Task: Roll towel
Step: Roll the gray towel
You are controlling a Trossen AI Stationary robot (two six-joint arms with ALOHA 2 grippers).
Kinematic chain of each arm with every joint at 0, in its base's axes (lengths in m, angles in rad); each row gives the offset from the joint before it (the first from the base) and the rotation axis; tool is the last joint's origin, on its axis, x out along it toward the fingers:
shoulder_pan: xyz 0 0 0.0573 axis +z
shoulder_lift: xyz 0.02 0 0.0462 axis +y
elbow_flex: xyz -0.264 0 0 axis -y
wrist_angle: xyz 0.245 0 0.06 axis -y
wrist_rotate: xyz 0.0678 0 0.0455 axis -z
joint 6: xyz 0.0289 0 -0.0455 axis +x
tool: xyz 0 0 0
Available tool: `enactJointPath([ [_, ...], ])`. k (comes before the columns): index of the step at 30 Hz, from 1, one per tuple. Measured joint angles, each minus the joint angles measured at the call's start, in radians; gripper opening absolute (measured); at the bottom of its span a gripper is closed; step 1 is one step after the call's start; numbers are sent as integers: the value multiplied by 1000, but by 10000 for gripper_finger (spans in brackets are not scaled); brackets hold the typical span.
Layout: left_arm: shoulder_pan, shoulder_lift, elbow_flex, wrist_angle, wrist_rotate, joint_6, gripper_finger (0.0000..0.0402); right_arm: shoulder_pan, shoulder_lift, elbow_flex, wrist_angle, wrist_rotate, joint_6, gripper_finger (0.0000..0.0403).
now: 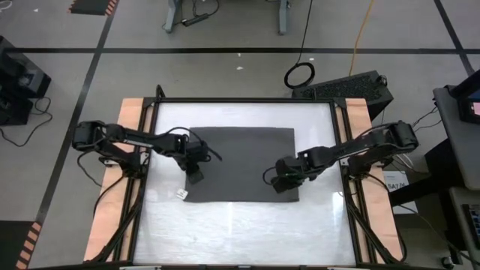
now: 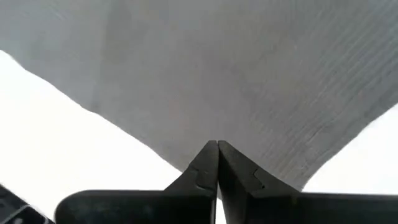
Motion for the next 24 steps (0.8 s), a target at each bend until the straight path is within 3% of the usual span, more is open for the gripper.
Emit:
enactJointPath([
  [6,0,-37,72,-93,-53,-20,6,-4,-117,0,-8,101,-82,0],
  [12,0,-73,122,-75,-137,-202,6,-54,-255,0,-49,178,-78,0],
  [17,6,-71,143,109,-173,-237,6,-145,-324,0,-105,199,-187,0],
  [24,22,-31,143,376,-206,-347,6,-287,-328,0,-105,67,-507,0],
])
